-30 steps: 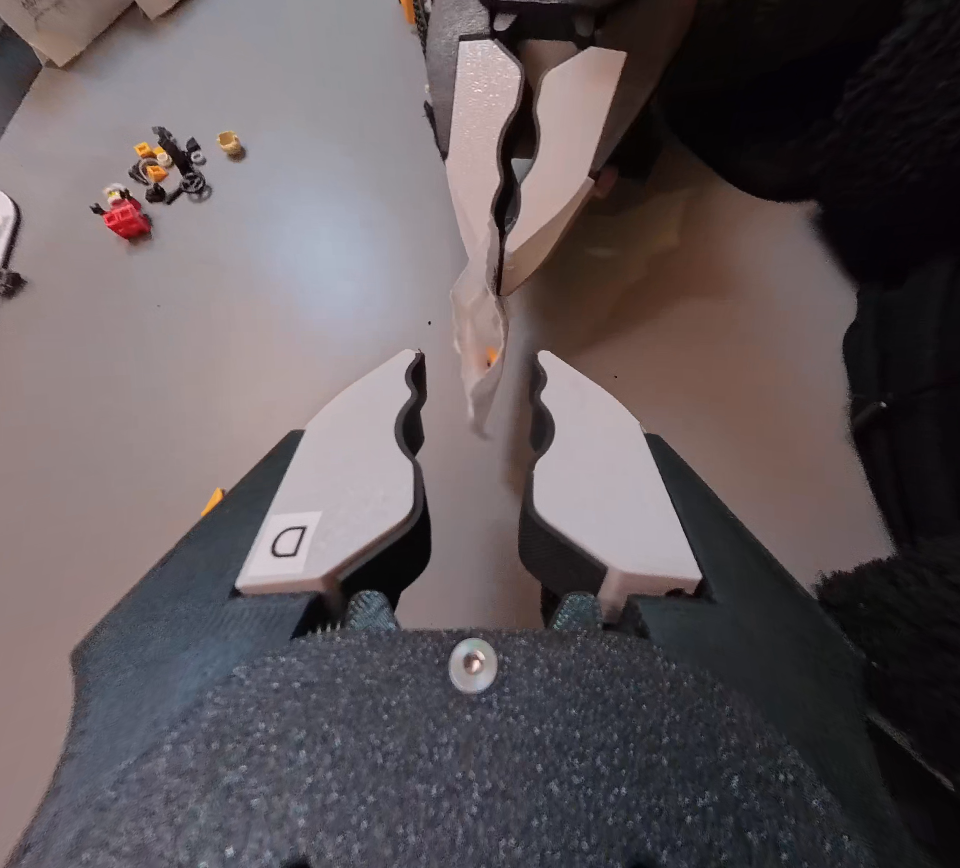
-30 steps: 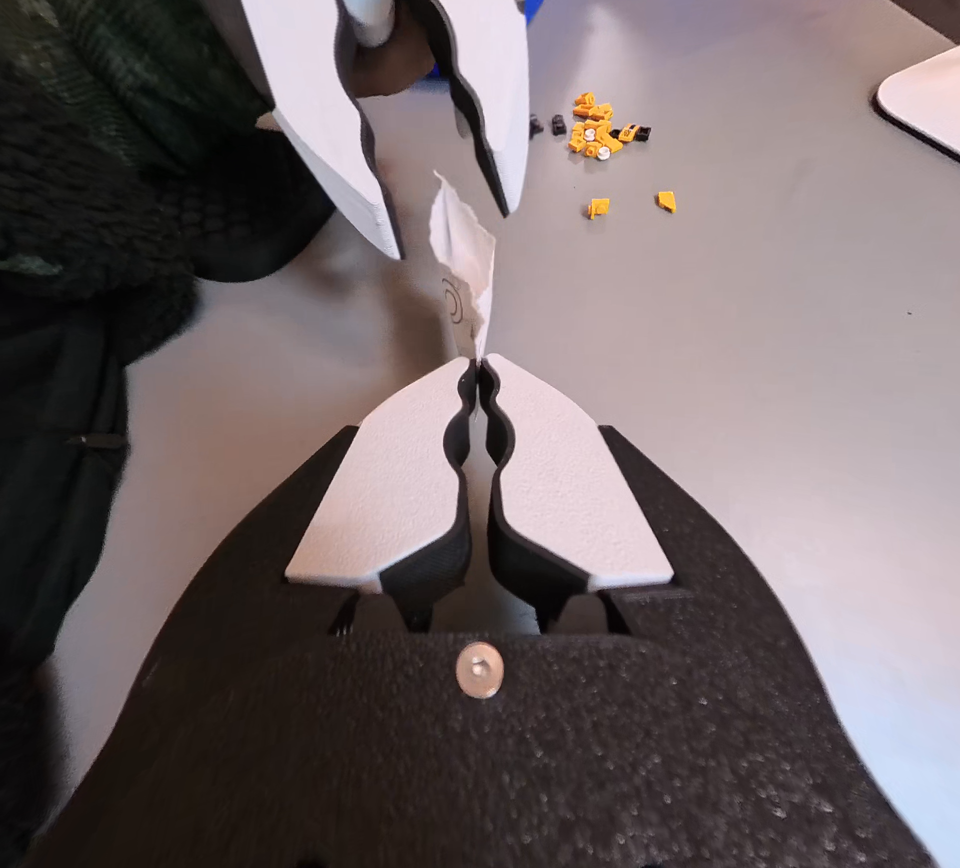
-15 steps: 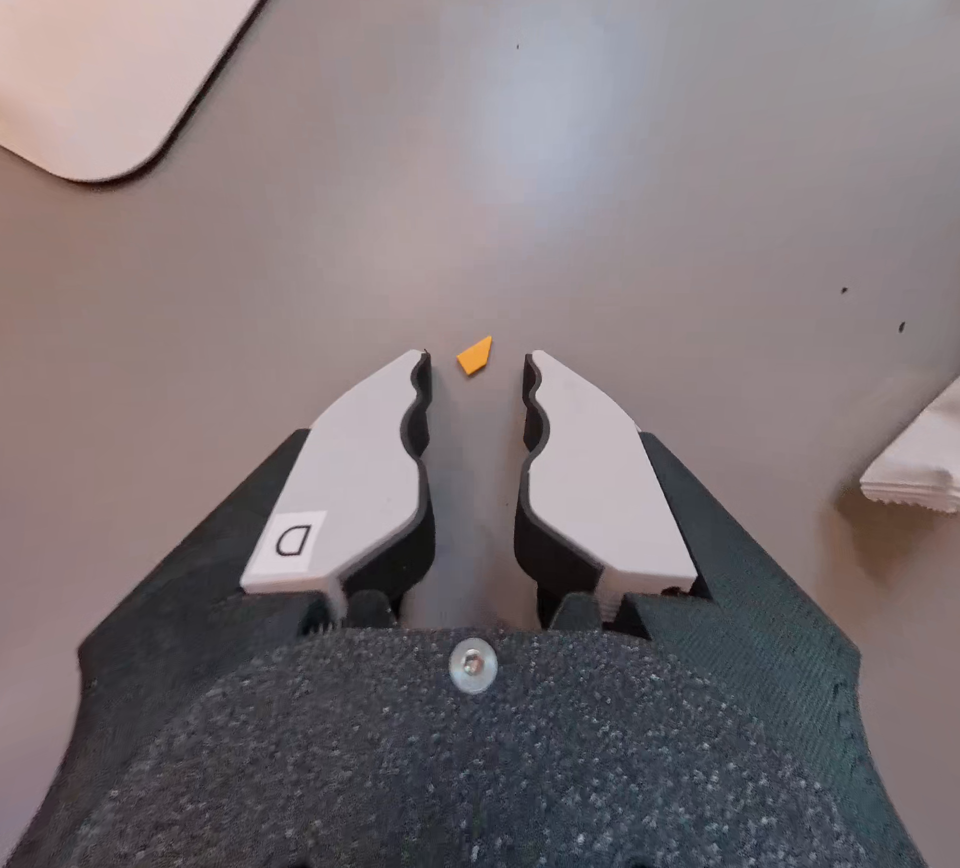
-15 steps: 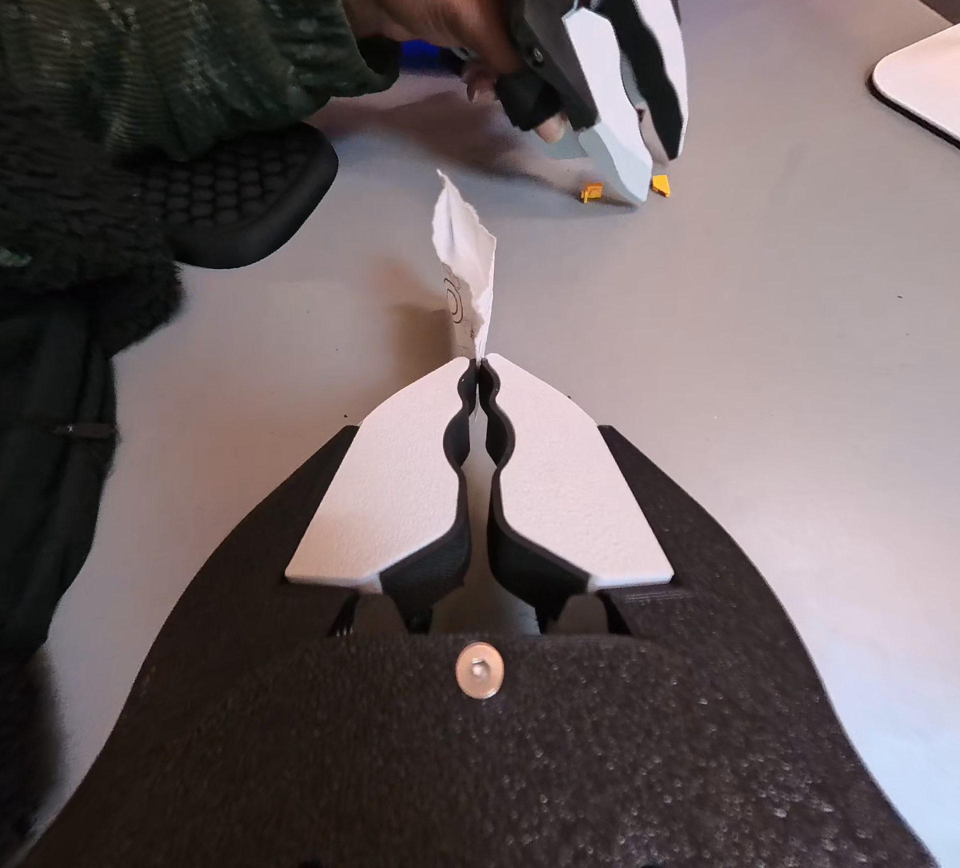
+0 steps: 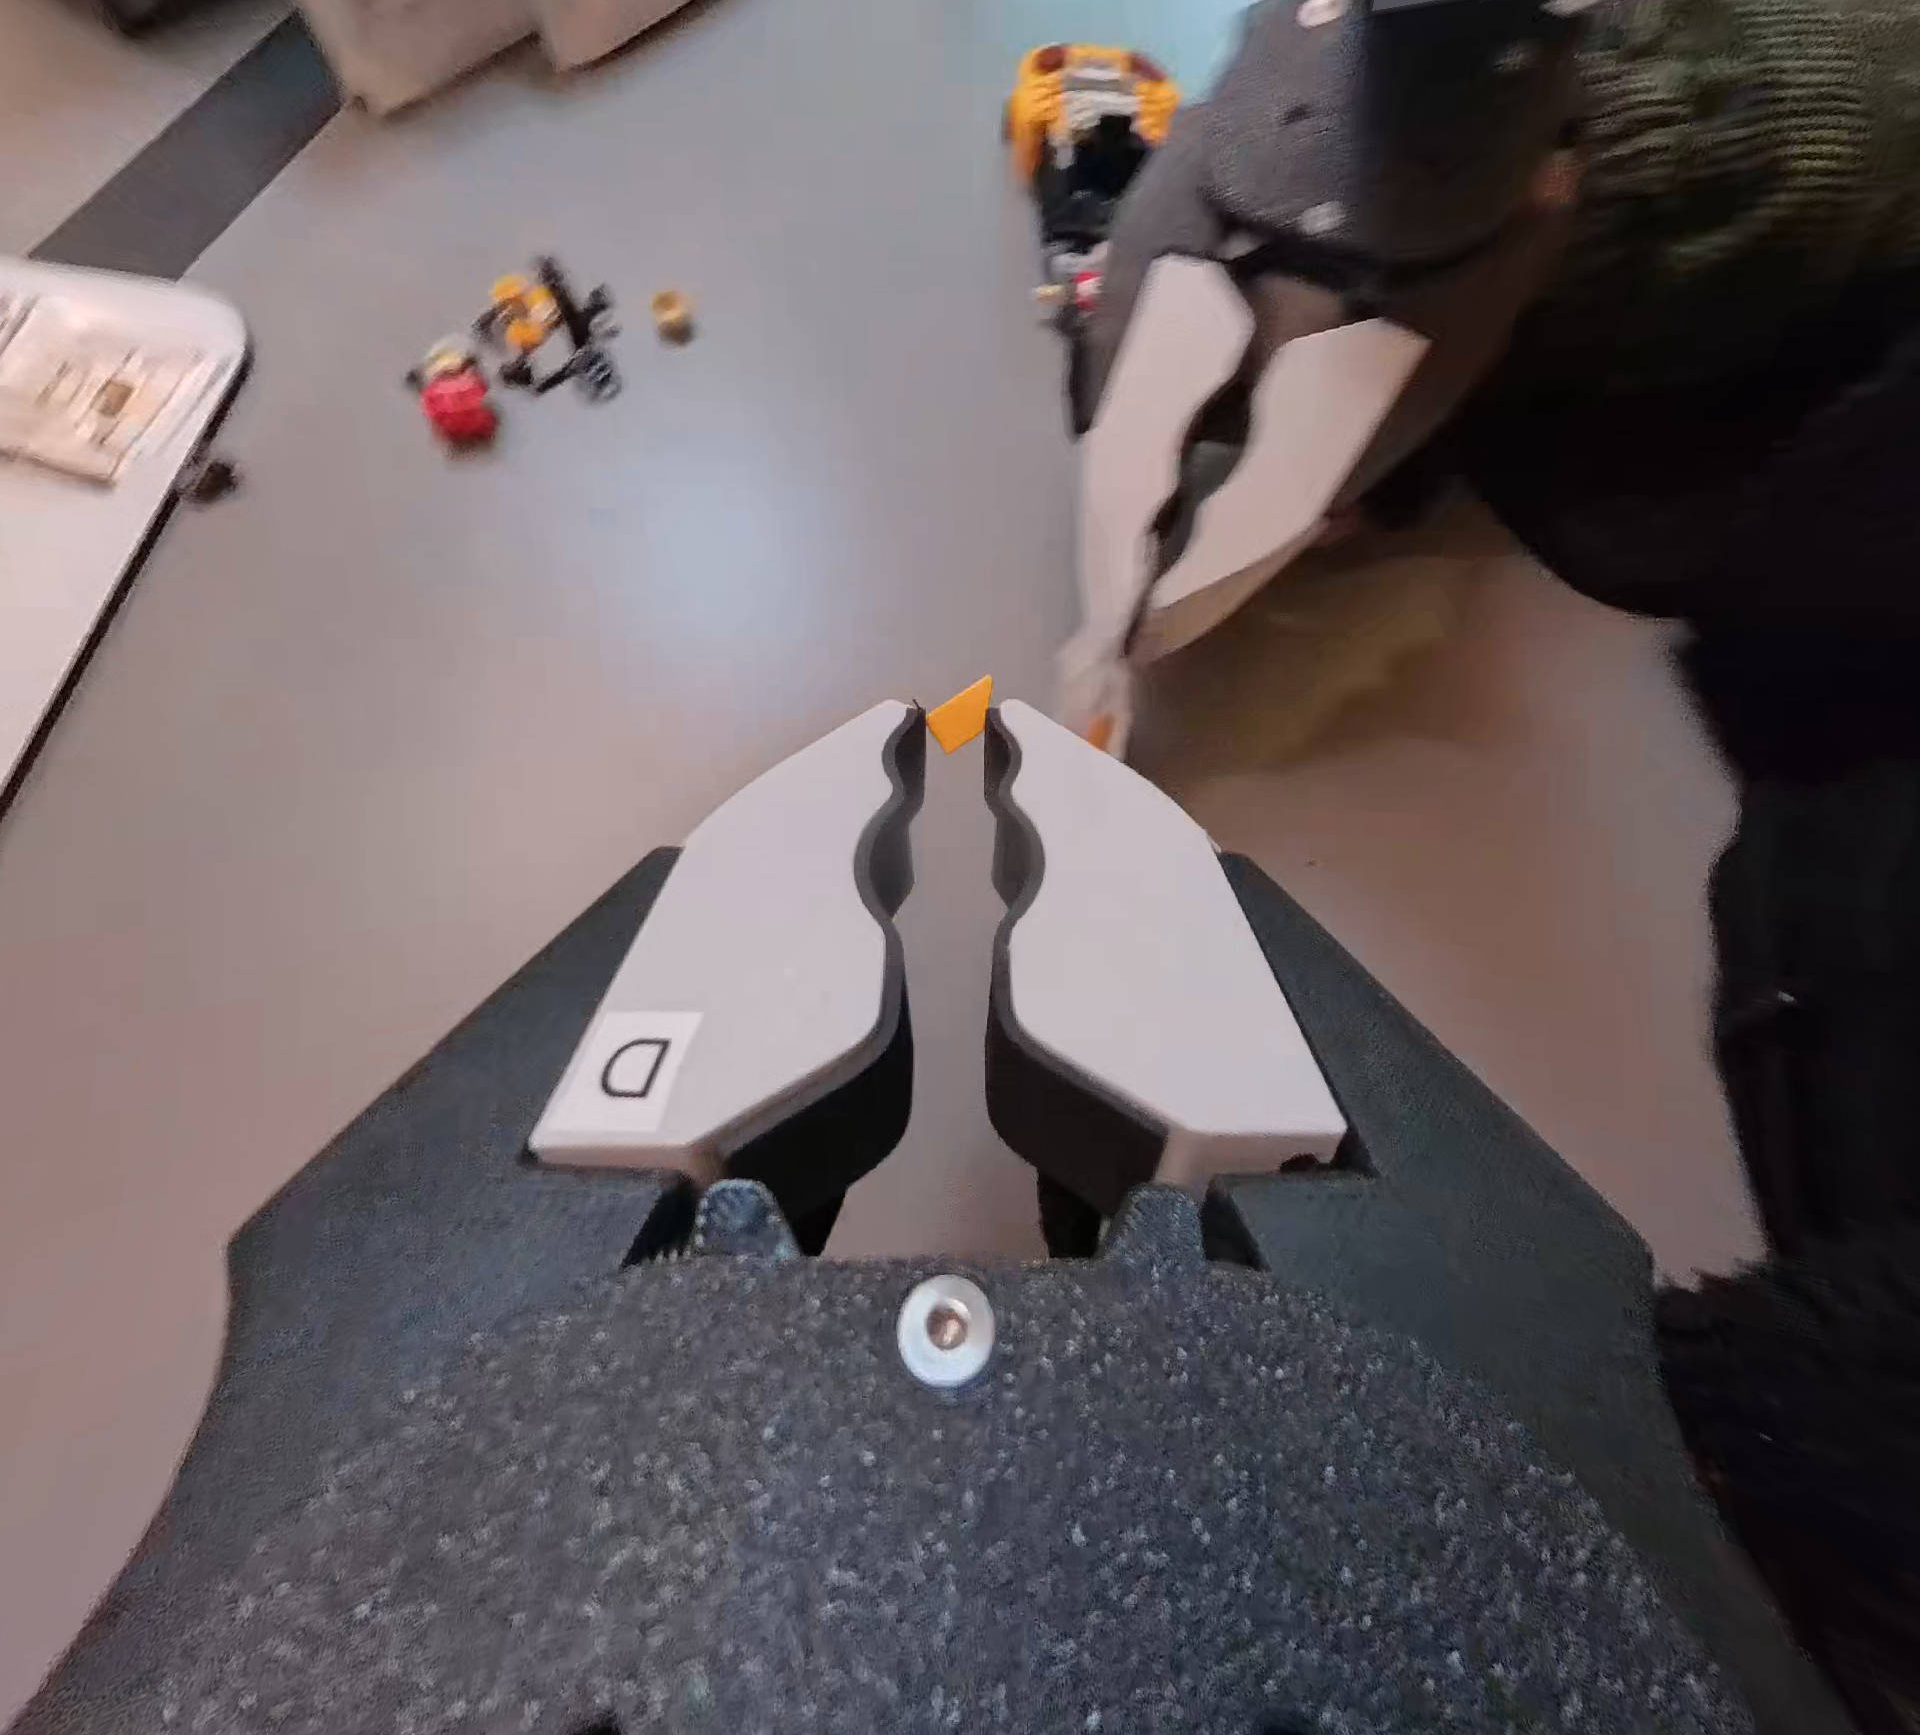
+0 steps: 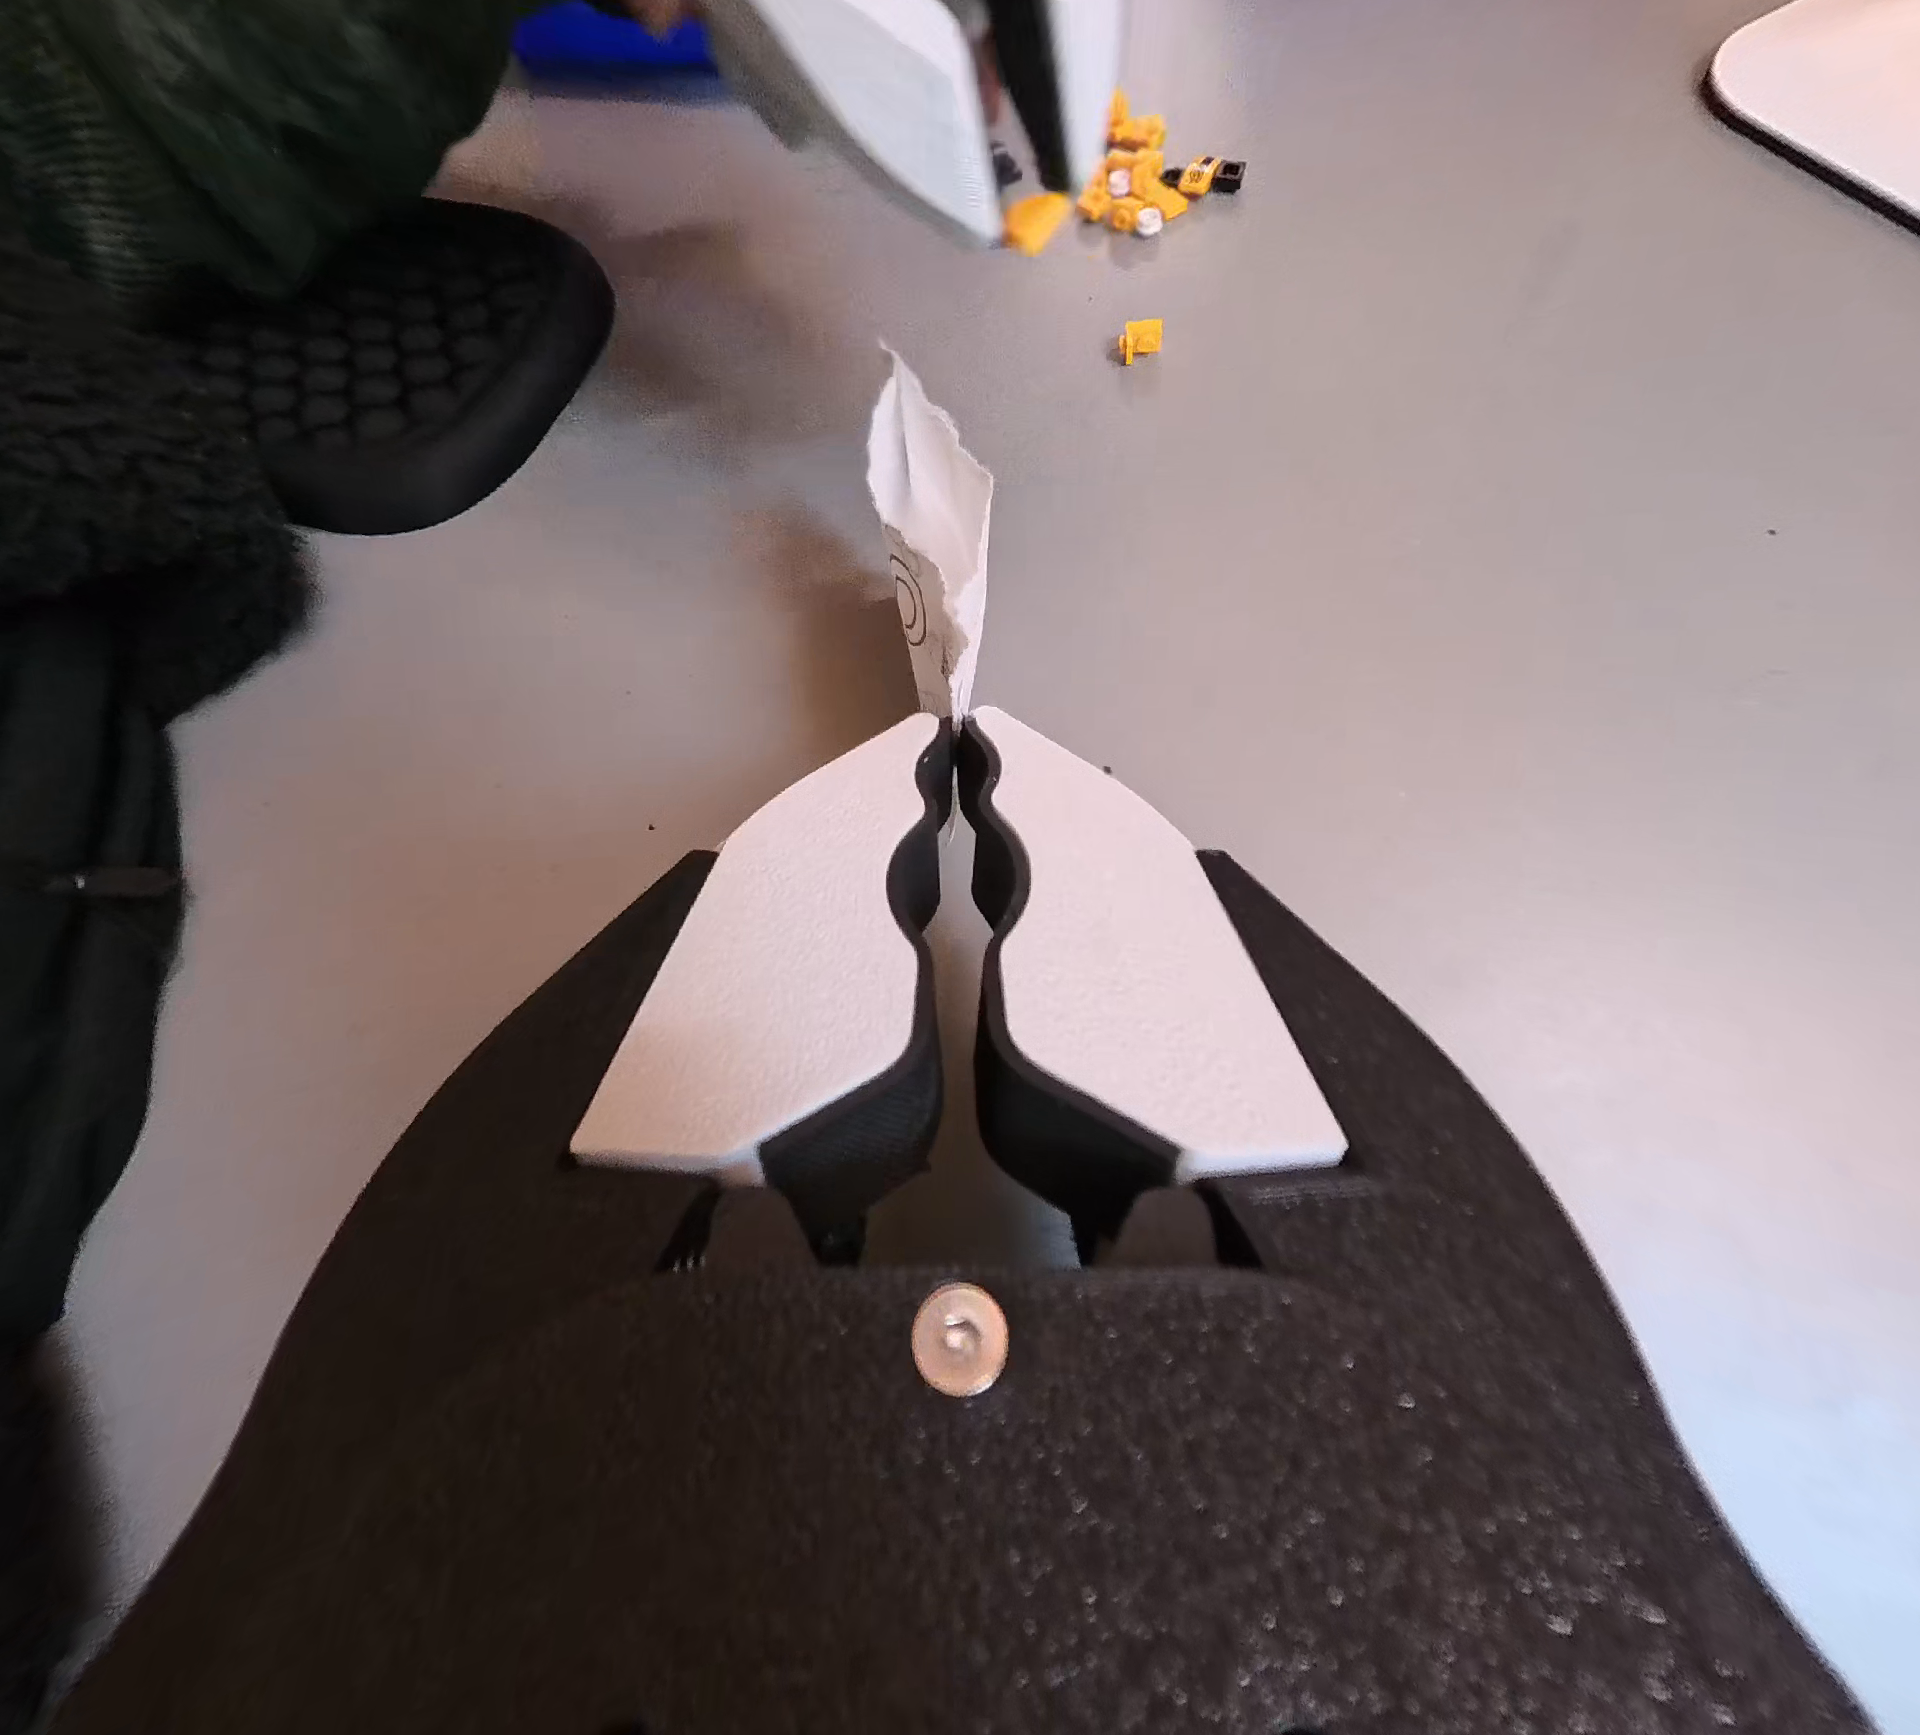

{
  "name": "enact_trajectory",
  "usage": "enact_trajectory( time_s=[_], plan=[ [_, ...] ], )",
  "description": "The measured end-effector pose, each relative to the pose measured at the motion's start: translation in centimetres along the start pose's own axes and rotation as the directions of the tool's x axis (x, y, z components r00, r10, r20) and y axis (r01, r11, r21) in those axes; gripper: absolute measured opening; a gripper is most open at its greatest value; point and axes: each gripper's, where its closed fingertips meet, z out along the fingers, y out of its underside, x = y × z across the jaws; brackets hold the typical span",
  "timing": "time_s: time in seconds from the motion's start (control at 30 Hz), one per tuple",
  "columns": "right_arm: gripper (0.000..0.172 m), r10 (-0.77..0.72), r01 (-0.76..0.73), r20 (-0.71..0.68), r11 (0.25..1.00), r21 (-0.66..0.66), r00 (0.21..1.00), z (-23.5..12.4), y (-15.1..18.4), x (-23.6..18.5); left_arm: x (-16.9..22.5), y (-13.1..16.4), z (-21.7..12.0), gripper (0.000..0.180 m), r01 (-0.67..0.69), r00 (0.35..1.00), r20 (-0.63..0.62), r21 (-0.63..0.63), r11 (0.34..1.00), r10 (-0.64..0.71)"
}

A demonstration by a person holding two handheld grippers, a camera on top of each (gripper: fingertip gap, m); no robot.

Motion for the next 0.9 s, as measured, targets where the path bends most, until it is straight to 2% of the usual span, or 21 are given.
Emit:
enact_trajectory(
  time_s=[0.03,0.17,0.27,0.47,0.57,0.67,0.77,0.9],
  plan=[
    [0.0,0.004,-0.004,0.003,1.0,-0.003,1.0,0.1,0.0,-0.1,1.1,-0.4,0.0,0.01,-0.032,0.999,-0.021,0.003,0.999,0.032],
    [0.0,0.01,-0.01,0.022,1.0,0.003,1.0,0.4,-0.2,-0.5,3.0,0.7,1.3,0.01,-0.123,0.992,-0.038,-0.088,0.988,0.12],
    [0.0,0.012,-0.012,0.025,1.0,0.009,1.0,0.3,-0.3,-0.6,3.1,1.4,2.0,0.018,-0.12,0.992,-0.043,-0.119,0.986,0.116],
    [0.0,0.017,-0.018,0.032,1.0,0.021,0.999,0.2,-0.4,-0.6,2.4,1.7,0.8,0.03,-0.125,0.992,-0.015,-0.121,0.985,0.124],
    [0.0,0.019,-0.019,0.018,1.0,0.016,1.0,0.0,-0.2,-0.2,-1.0,3.5,-0.8,0.03,-0.018,0.993,0.114,-0.179,0.984,0.039],
    [0.0,0.026,-0.026,0.021,1.0,0.016,0.999,0.0,-0.2,-0.1,-4.8,6.7,-1.3,0.028,0.121,0.965,0.258,-0.25,0.961,-0.055],
    [0.0,0.023,-0.024,0.024,1.0,0.013,0.999,0.0,-0.1,-0.2,-6.3,8.9,-0.5,0.029,0.221,0.943,0.305,-0.275,0.936,-0.133],
    [0.0,0.025,-0.026,0.024,1.0,0.018,0.999,-0.1,-0.1,-0.1,-7.4,9.9,0.2,0.022,0.268,0.925,0.342,-0.276,0.923,-0.166]
  ],
)
